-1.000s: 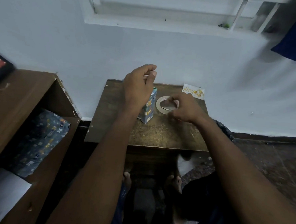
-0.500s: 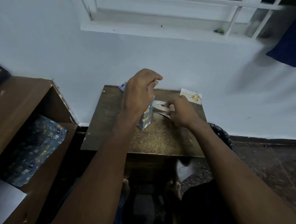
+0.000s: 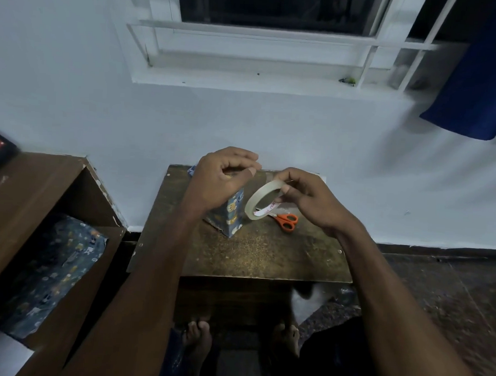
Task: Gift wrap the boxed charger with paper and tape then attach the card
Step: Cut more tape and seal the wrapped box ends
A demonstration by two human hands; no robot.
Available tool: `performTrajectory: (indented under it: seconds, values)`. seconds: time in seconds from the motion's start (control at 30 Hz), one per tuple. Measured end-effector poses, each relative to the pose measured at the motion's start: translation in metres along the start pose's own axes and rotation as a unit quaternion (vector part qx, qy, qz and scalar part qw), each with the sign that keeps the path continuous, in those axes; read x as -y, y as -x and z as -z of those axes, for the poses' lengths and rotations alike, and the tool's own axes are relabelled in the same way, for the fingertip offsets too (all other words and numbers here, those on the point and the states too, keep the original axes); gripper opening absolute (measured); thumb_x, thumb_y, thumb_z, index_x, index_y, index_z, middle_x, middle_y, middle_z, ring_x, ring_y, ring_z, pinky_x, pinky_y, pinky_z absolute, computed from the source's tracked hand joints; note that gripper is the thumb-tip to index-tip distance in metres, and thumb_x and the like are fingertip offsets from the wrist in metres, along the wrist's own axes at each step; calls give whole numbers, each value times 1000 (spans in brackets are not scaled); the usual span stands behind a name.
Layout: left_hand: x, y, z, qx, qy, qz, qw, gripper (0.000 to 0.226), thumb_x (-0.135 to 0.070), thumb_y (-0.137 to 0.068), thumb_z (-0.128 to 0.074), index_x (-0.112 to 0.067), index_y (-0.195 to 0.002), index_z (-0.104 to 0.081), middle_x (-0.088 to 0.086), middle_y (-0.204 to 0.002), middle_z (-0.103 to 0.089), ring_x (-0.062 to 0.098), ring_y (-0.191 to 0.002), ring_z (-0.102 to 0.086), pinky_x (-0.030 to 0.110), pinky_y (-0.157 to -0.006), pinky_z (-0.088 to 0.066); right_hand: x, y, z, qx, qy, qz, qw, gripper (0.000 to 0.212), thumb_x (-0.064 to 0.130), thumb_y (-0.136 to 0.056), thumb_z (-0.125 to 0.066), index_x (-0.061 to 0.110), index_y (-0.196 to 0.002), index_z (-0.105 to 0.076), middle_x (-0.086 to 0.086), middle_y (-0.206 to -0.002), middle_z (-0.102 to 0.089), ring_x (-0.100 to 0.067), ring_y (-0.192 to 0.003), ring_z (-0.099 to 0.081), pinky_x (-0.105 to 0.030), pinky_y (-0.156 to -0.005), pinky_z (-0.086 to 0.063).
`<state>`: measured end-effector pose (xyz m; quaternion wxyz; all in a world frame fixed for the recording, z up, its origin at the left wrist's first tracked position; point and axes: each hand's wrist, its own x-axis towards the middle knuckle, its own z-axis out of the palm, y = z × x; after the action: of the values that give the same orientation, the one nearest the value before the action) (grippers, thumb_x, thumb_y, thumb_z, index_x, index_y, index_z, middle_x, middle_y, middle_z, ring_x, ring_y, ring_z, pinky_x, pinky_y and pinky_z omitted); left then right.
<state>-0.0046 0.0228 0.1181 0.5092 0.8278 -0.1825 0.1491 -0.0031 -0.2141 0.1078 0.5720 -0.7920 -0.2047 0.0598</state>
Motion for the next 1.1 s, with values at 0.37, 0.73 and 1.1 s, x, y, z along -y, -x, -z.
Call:
performTrajectory:
  seconds: [0.37, 0.73, 1.1]
  values:
    - [-3, -5, 1, 39, 125, 68, 989, 12, -17, -91, -85, -12, -102, -86, -4, -126, -76, 8, -118, -71, 24, -95, -57, 10, -2, -12, 0, -17, 17, 1000, 19, 5, -109, -49, 1, -112, -68, -5, -97, -70, -33, -91, -71, -41, -91, -61]
    - [-1, -6, 2, 44, 141, 74, 986, 17, -12, -84, -90, -9, -99, -85, -3, -125, -76, 9, -119, -71, 25, -97, -58, 10, -3, -13, 20, -9, 16, 1000, 19, 7, -110, -49, 4, -113, -68, -25, -101, -67, -31, -89, -68, -44, -88, -60]
    - [-4, -7, -6, -3, 132, 125, 983, 11, -17, -97, -77, -15, -92, -86, -10, -110, -80, 6, -104, -75, 26, -88, -57, 4, -7, -21, -5, 18, 48, 999, 7, 8, -96, -73, 9, -103, -74, -12, -91, -74, -32, -79, -73, -37, -67, -60]
